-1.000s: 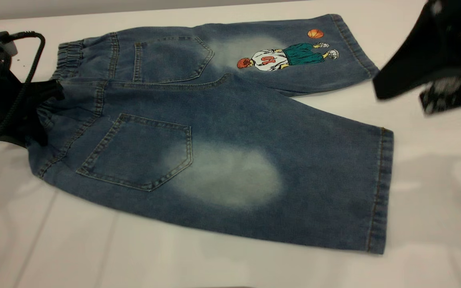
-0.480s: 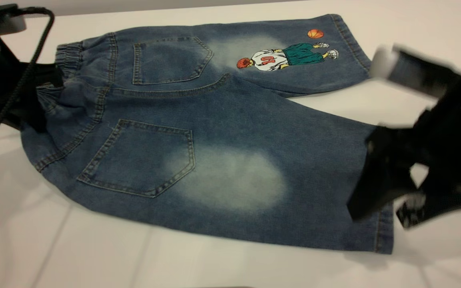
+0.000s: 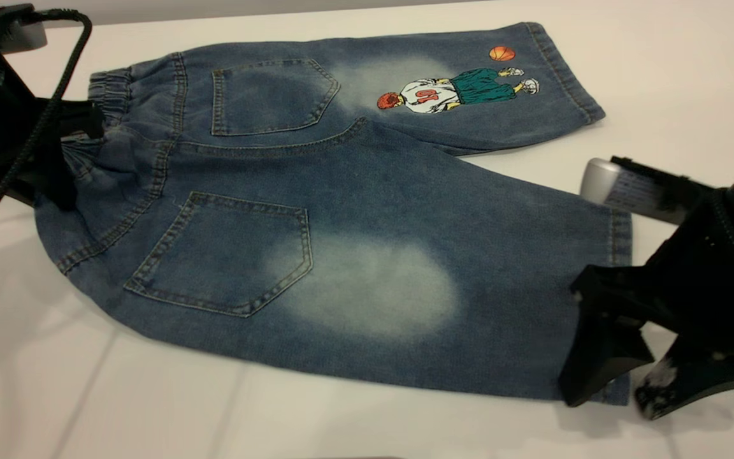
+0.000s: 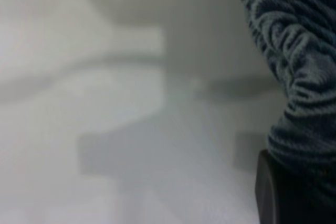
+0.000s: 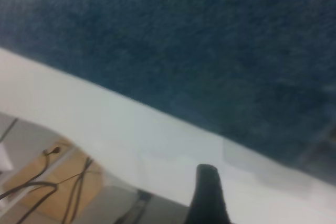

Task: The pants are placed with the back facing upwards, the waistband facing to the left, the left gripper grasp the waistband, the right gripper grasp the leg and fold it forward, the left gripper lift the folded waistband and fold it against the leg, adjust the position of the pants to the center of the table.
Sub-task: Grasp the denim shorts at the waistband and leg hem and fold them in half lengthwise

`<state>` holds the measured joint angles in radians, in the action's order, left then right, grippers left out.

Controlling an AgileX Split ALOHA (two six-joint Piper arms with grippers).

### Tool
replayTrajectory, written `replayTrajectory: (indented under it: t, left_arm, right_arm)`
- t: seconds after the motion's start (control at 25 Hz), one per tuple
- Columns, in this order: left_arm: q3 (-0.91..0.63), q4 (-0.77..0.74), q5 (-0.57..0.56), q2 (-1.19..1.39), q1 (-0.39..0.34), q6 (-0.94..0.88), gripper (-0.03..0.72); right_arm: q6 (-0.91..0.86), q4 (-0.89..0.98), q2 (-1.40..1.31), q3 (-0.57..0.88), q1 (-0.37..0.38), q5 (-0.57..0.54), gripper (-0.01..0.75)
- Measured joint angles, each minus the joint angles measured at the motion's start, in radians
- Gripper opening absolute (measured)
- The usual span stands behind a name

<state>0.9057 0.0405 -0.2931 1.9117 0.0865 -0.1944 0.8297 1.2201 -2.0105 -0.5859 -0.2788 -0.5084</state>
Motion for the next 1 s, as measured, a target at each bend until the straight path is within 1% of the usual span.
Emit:
replayTrajectory:
  t: [0.2, 0.28, 0.36, 0.44, 0.6, 0.8, 0.88, 1.0]
  left_arm:
    - [0.000, 0.000, -0.001, 0.000, 0.000, 0.000, 0.090]
    - [0.000, 0.000, -0.001, 0.000, 0.000, 0.000, 0.090]
    - [0.000, 0.000, -0.002, 0.000, 0.000, 0.000, 0.090]
    - [0.000, 0.000, -0.005, 0.000, 0.000, 0.000, 0.090]
    - [0.000, 0.001, -0.009, 0.000, 0.000, 0.000, 0.090]
    - [0.000, 0.001, -0.009, 0.000, 0.000, 0.000, 0.090]
    - [0.000, 0.001, -0.009, 0.000, 0.000, 0.000, 0.090]
    - [0.000, 0.001, -0.009, 0.000, 0.000, 0.000, 0.090]
  right_arm:
    - [0.186, 0.185, -0.024, 0.000, 0.000, -0.039, 0.477]
    - [0.243, 0.259, -0.026, 0.000, 0.000, -0.034, 0.472]
    - [0.285, 0.323, -0.028, 0.000, 0.000, -0.016, 0.451]
    - [0.323, 0.391, -0.028, 0.000, 0.000, 0.008, 0.408]
    - [0.400, 0.494, -0.033, 0.000, 0.000, 0.033, 0.277]
    - [0.440, 0.581, -0.033, 0.000, 0.000, 0.033, 0.071]
    - [0.451, 0.594, -0.033, 0.000, 0.000, 0.033, 0.032]
    - [0.468, 0.599, -0.033, 0.000, 0.000, 0.032, 0.022]
